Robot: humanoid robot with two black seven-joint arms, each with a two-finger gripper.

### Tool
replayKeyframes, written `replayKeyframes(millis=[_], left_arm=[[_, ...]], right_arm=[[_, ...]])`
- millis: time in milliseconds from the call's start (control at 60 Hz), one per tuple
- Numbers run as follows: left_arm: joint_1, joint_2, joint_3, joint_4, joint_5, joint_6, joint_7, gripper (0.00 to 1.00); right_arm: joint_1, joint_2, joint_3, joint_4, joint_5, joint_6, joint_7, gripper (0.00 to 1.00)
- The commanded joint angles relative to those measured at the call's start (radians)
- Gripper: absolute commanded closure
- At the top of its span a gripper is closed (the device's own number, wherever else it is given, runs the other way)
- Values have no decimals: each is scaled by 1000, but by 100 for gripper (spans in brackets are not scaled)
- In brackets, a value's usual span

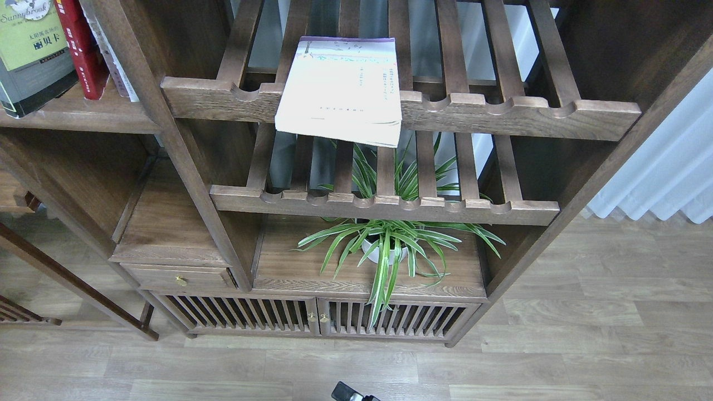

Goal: Organize books on shelf
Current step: 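Place the green book on the side shelf with the left gripper, then raise the right gripper toward the white paperback on the upper shelf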

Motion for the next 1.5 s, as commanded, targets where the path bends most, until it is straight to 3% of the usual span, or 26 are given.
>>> replayKeyframes(millis=[0, 400, 733, 1017, 1083, 1267, 1483], left_arm=[[0, -12, -4, -8, 0, 0, -18, 67], [68, -23, -82, -57, -17, 0, -18, 66], [402, -22, -235, -290, -121, 0, -4, 63], [669, -32, -327, -440, -186, 0, -15, 49], [721, -52, -330, -468, -216, 0, -15, 38], [859, -98, -321, -479, -225, 0, -5, 20], [991, -155, -306, -468, -225, 0, -2, 12]], right_arm=[[-3, 0, 0, 0, 0, 0, 0, 1], [-4, 2, 6, 0, 0, 0, 1, 1], [5, 64, 19, 0, 11, 0, 13, 1], [11, 120, 52, 0, 12, 0, 13, 1], [15, 136, 73, 0, 17, 0, 15, 1], [19, 167, 84, 6, 26, 0, 13, 1], [91, 189, 84, 12, 22, 0, 12, 1]])
